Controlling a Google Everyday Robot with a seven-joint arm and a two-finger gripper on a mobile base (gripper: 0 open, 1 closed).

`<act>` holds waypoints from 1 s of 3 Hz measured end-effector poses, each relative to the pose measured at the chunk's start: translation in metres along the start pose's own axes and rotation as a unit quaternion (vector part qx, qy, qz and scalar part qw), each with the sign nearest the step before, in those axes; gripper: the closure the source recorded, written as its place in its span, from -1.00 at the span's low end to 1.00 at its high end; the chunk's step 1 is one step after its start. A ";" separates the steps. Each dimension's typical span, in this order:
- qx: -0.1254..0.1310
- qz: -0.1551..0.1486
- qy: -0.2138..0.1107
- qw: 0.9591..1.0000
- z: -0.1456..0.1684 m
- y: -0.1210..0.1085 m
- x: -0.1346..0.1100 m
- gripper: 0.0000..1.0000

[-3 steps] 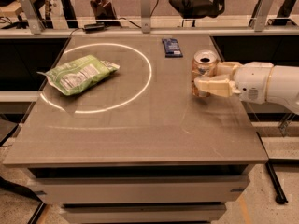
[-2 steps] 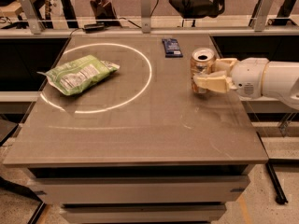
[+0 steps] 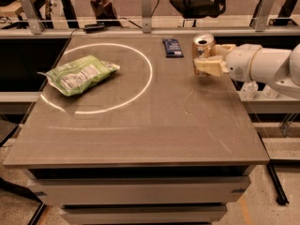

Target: Move orange can near rxbar blueberry

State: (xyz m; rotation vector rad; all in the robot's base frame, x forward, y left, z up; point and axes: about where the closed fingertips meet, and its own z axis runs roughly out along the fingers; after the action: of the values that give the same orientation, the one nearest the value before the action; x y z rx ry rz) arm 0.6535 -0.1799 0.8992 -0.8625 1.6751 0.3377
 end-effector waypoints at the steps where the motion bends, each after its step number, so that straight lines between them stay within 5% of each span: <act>1: 0.046 0.019 -0.002 0.999 0.021 -0.029 -0.003 1.00; 3: 0.111 0.059 0.011 0.992 0.071 -0.067 0.005 1.00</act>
Offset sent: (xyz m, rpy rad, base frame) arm 0.1091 -0.0095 -0.0161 0.0224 0.0108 -0.2749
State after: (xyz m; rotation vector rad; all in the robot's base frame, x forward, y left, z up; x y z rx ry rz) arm 0.7504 -0.1834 0.8880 -0.6068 1.7501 0.2180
